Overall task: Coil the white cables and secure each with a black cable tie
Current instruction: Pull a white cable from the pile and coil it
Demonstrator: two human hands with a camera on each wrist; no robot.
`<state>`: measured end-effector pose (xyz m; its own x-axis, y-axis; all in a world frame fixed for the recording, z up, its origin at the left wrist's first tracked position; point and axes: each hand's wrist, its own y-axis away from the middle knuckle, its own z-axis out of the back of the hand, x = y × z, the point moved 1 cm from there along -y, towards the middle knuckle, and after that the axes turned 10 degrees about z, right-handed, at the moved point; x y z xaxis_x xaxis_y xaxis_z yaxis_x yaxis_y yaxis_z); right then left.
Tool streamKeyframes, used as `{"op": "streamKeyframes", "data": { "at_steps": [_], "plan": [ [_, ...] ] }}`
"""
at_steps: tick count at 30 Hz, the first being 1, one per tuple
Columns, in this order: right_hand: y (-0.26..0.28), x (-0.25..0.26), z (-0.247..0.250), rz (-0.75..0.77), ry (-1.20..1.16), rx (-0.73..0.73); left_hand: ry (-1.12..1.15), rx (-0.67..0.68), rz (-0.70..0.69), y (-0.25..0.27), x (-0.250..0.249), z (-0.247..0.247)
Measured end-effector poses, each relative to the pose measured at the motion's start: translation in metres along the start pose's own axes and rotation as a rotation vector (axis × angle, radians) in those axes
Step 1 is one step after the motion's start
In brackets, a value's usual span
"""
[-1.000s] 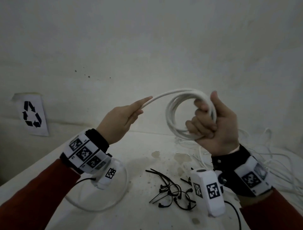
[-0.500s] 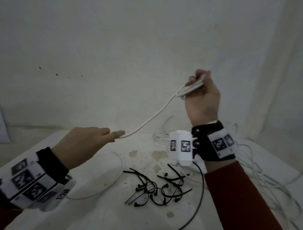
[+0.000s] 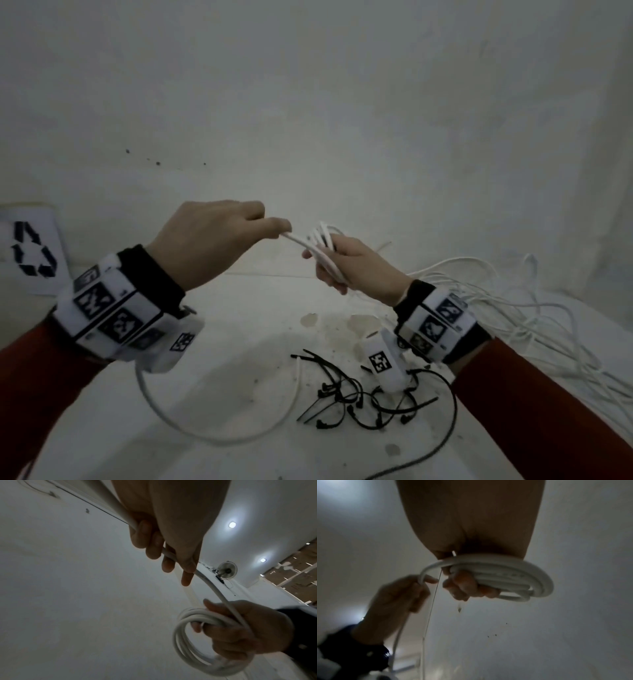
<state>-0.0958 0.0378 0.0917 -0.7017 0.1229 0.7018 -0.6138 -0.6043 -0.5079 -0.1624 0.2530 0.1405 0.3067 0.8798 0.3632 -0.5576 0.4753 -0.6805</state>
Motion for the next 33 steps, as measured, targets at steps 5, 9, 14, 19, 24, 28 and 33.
{"op": "streamKeyframes", "data": {
  "at_steps": [5,9,14,19,24,28,33],
  "plan": [
    [0.014,0.015,-0.003,-0.006,-0.206,0.003,0.192,0.007,0.071,-0.012,0.014,-0.019],
    [0.024,0.026,0.013,0.017,-0.551,0.009,0.416,0.014,0.143,-0.013,0.019,-0.037],
    [0.033,0.045,0.037,0.16,-0.868,-0.107,0.574,0.007,0.204,-0.007,0.017,-0.055],
    [0.034,0.053,0.055,0.325,-0.972,-0.421,0.527,0.031,0.176,0.004,0.0,-0.076],
    [0.027,0.05,0.073,0.464,-1.098,-0.669,0.429,0.104,0.147,0.02,-0.011,-0.092],
    [0.012,0.034,0.07,0.423,-0.967,-0.83,0.387,0.086,0.074,0.025,-0.029,-0.09],
    [-0.004,0.013,0.04,0.291,-0.334,-0.87,0.264,-0.035,-0.056,0.014,-0.052,-0.065]
  ]
}}
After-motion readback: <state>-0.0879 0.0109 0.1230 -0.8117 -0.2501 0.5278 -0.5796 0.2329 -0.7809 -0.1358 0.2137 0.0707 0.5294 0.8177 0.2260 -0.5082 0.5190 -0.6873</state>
